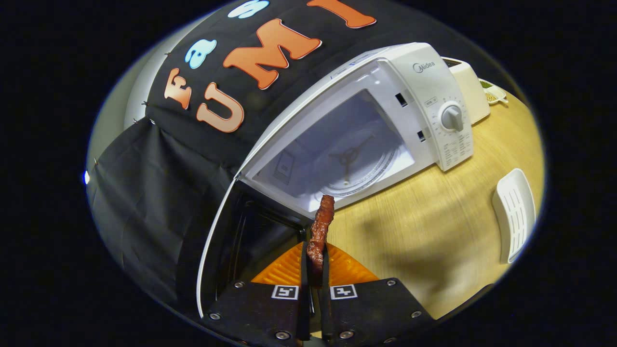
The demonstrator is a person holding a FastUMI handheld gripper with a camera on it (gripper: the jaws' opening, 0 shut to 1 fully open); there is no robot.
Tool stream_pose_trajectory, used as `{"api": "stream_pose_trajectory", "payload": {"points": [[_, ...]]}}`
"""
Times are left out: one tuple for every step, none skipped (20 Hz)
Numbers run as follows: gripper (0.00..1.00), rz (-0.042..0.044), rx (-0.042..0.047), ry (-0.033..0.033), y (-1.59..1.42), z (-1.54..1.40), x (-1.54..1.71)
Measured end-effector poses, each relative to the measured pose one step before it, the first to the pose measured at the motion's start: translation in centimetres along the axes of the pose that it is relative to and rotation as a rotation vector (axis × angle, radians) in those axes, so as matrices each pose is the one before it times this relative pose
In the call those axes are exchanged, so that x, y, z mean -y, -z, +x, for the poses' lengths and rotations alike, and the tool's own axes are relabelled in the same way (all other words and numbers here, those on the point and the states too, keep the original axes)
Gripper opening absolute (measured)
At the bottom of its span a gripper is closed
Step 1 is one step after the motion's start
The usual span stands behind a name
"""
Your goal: Open the microwave, put the food inside, and close the microwave door.
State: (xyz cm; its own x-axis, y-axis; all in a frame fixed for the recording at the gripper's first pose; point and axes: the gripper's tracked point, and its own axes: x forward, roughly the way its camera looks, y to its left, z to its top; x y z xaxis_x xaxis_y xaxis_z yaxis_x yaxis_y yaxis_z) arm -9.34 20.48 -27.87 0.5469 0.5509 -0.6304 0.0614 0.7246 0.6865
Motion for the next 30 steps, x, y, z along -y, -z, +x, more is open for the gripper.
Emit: {"api": "stream_pose_trajectory", "payload": {"points": [[0.09,0.02009,0.02408,-0.01320,-0.312,0.888,-0.391],[0.09,0.02269,0.02658,-0.01088,-0.320,0.905,-0.419],[0.09,0.02245,0.02533,-0.00739,-0.378,0.901,-0.198],[0.09,0.02372,0.02727,-0.00481,-0.419,0.895,-0.218],[0.09,0.02208,0.02510,-0.00553,-0.465,0.930,-0.132],[0.09,0.01921,0.02309,-0.00318,-0.396,0.951,-0.154],[0.09,0.01428,0.01992,-0.00252,-0.246,1.009,-0.019],[0.09,0.01770,0.01634,0.00231,-0.283,0.824,0.102],[0.09,0.02000,0.01832,0.00236,-0.297,0.937,0.118],[0.09,0.01658,0.01652,0.00560,-0.118,0.890,0.193],[0.09,0.01231,0.01316,0.00316,-0.068,0.969,0.126],[0.09,0.00758,0.01732,0.00459,-0.175,0.898,0.164],[0.09,0.00360,0.01448,0.00605,-0.065,0.772,0.233],[0.09,0.00792,0.01935,0.00640,-0.365,0.850,0.116],[0.09,0.00984,0.01793,0.00349,-0.315,0.813,0.142],[0.09,0.01087,0.01382,0.00729,-0.192,0.774,0.115],[0.09,0.00554,0.01267,0.01235,-0.203,0.810,0.331],[0.09,0.00171,0.00866,0.01328,-0.098,0.643,0.341],[0.09,-0.00031,0.01069,0.01373,-0.271,0.545,0.306],[0.10,-0.00282,0.00973,0.00855,-0.108,0.532,0.069],[0.10,-0.00171,0.00974,0.01006,-0.165,0.540,0.211],[0.11,-0.00150,0.00599,0.01058,-0.047,0.441,0.100],[0.12,-0.00251,0.00680,0.00532,-0.112,0.355,0.060],[0.15,-0.00781,-0.00585,0.00962,0.191,0.196,0.137],[0.18,-0.01892,-0.00742,0.01592,0.437,0.136,0.280],[0.36,-0.02500,0.00802,0.00306,-0.075,-0.608,-0.072],[0.44,-0.02564,0.00579,0.01454,-0.097,-0.060,0.213],[0.65,-0.01948,0.00299,0.01624,-0.109,-0.356,0.235],[0.75,-0.02175,-0.00038,0.01895,-0.054,-0.279,0.282],[0.91,-0.02725,-0.01071,0.02352,0.278,-0.426,0.515]]}}
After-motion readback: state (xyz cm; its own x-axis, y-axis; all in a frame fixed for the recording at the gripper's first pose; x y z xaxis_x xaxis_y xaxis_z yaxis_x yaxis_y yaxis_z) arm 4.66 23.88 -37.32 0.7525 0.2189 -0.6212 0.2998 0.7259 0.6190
